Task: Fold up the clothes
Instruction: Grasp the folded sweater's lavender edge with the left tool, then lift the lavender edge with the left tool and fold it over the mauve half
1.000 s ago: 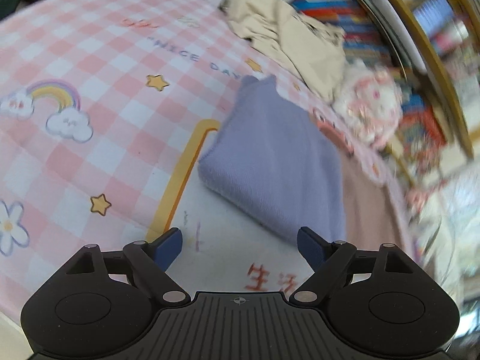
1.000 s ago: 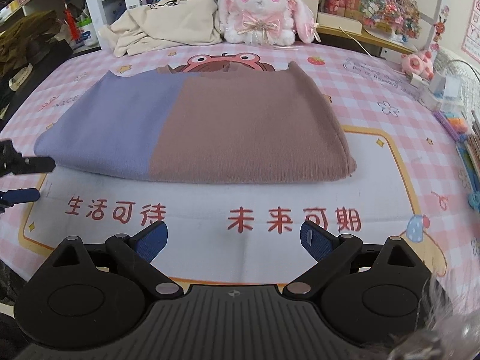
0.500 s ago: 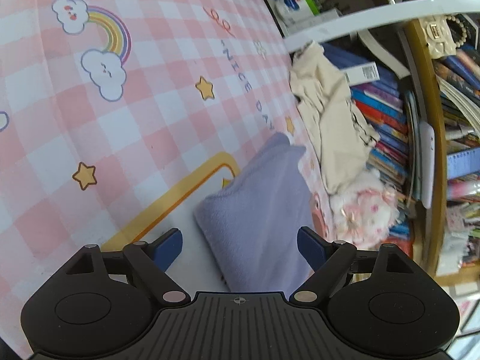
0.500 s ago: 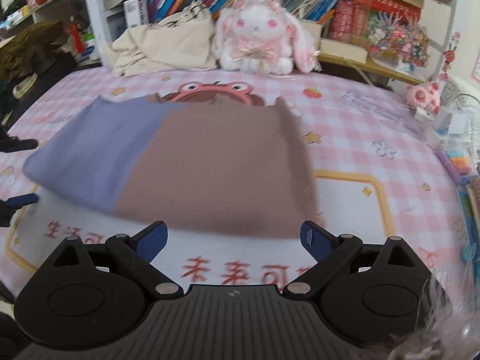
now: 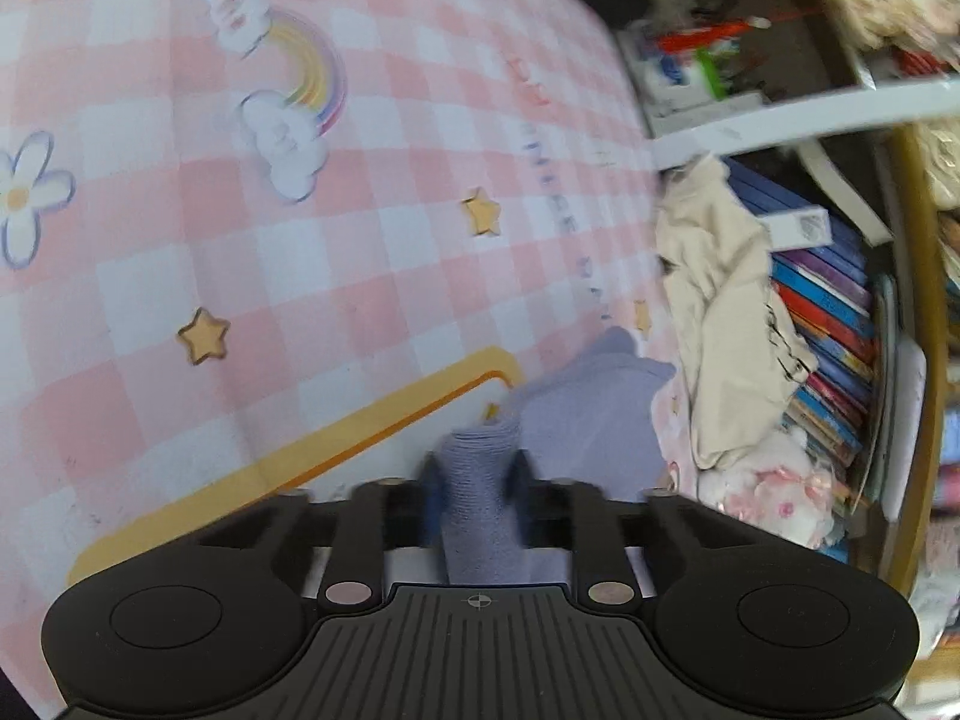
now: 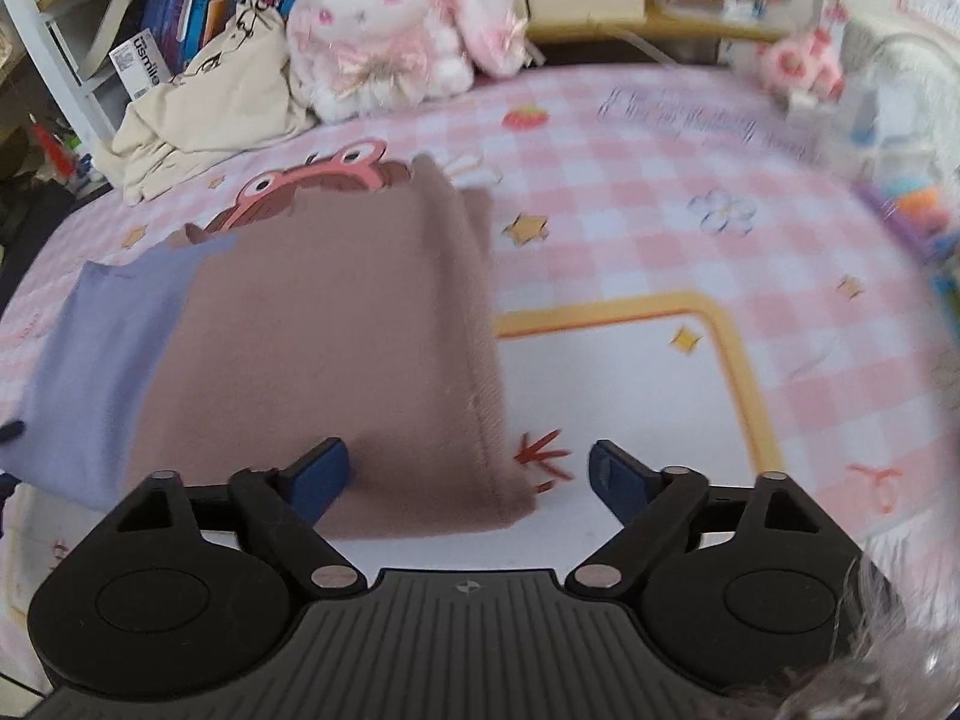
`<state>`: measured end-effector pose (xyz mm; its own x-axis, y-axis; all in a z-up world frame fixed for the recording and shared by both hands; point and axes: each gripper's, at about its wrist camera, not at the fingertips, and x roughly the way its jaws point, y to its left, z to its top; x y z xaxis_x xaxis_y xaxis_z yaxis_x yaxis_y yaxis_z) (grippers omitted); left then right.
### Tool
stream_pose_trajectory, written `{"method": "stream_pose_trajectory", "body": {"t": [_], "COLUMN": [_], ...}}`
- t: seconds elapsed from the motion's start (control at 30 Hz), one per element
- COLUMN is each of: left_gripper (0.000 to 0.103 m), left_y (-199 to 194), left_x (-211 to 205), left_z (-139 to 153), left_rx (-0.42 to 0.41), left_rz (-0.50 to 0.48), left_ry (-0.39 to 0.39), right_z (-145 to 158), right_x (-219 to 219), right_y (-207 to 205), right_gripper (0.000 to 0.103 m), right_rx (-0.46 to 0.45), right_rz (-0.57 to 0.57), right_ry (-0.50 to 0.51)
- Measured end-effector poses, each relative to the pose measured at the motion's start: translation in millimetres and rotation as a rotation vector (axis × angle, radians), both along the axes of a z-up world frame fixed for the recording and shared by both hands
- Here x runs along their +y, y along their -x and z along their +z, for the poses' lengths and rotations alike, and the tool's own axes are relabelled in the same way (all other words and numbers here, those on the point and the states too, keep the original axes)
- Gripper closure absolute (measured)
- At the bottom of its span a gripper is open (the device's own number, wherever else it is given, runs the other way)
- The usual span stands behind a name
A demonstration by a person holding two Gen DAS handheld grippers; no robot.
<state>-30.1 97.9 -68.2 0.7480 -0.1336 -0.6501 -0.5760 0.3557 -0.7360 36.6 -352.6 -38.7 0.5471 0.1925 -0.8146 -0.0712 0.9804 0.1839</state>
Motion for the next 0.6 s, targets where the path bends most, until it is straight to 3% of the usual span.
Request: {"method": "stream_pose_trajectory", "body": {"t": [0.13, 0.17, 0.33, 0.47, 0.53, 0.6], "left_gripper": [0.089, 0.088, 0.08, 0.05, 0.035, 0.031], "left_y": [-10.4, -12.7, -6.2, -3.6, -5.4, -9.5], "left_x": [-30.7, -32.4, 2.3, 13.6, 14.9, 14.7], "left_z": [42.5, 44.7, 5.0, -16.7, -19.0, -19.6], "left_rx": [-0.125, -0.145, -0.077, -0.052, -0.092, -0.111], "left_rz": [-0.241, -0.279, -0.15, -0.147, -0.14, -0.121], "left_ry": [-0.303, -0.305, -0.044, 0.021, 0.06, 0.078], "right_z": [-4.0, -4.4, -6.5, -7.8, -7.9, -8.3], "right_x": [3.2, 4.2, 9.1, 12.7, 15.0, 17.5], "right_y": [-4.3, -4.9, -8.1, -10.2, -9.5, -9.2], "right_gripper": [0.032, 0.033, 0.033, 0.032, 0.032, 0.032], "right_rx": [0.022, 0.024, 0.032, 0.037, 0.033, 0.029], "right_rz": [0.021, 0.026, 0.049, 0.066, 0.07, 0.077], "right_ry": [-0.019, -0.019, -0.02, -0.018, -0.005, 0.012]}}
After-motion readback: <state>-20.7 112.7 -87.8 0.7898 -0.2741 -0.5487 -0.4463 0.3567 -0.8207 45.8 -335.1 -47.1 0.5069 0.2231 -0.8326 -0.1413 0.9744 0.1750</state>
